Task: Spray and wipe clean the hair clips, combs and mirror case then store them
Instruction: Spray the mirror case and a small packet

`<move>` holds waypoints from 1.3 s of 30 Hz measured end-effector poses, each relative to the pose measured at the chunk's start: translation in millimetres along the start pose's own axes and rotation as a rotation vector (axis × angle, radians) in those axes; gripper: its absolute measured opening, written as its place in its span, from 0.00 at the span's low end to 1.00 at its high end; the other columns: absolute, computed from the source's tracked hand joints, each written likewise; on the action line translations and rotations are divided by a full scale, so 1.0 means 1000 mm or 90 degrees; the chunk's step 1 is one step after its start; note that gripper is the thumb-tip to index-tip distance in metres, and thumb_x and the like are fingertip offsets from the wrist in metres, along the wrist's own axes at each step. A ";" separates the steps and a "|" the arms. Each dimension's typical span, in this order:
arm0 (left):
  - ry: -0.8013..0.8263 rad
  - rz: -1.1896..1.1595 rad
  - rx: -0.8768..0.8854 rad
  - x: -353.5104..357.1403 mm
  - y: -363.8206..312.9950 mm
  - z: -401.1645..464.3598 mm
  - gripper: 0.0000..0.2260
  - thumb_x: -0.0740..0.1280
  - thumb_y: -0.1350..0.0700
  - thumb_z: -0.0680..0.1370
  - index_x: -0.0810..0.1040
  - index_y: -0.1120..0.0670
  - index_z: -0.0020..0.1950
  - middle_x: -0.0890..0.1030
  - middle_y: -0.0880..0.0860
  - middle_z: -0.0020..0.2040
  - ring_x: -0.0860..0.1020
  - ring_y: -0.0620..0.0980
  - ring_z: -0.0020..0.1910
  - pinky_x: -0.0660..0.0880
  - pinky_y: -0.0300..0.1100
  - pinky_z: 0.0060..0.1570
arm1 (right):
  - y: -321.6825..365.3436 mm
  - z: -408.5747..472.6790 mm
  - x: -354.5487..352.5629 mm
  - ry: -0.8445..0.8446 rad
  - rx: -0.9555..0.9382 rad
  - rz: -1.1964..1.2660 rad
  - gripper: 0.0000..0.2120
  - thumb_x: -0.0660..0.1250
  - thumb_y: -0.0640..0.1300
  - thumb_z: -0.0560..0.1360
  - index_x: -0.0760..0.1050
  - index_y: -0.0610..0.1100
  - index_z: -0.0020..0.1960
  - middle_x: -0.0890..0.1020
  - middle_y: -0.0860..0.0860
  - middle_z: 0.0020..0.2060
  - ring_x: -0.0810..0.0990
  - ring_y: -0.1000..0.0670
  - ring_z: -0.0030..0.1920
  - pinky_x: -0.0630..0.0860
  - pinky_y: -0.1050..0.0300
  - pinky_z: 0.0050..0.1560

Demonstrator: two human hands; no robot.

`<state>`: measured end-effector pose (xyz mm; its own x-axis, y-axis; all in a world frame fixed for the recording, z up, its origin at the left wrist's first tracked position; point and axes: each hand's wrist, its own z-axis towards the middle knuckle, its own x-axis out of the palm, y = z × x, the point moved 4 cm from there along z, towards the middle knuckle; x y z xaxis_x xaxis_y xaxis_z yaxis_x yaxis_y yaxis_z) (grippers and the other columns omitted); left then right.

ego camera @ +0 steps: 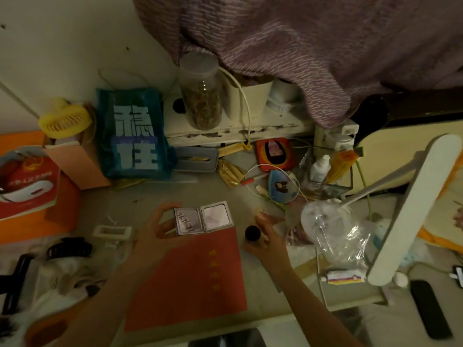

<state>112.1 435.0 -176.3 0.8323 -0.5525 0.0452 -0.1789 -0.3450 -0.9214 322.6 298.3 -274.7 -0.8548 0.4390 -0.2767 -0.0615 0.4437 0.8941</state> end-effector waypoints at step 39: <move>-0.086 0.037 0.295 -0.009 -0.171 -0.032 0.27 0.71 0.72 0.69 0.72 0.46 0.58 0.84 0.39 0.44 0.82 0.36 0.44 0.80 0.34 0.37 | 0.267 -0.048 -0.058 0.033 -0.358 0.306 0.16 0.63 0.54 0.73 0.73 0.55 0.60 0.83 0.46 0.44 0.83 0.49 0.45 0.78 0.62 0.42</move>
<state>118.5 475.0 -6.6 0.8937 -0.4473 -0.0343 -0.0007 0.0749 -0.9972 330.9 354.2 -3.6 -0.8764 0.4401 0.1956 0.0836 -0.2609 0.9617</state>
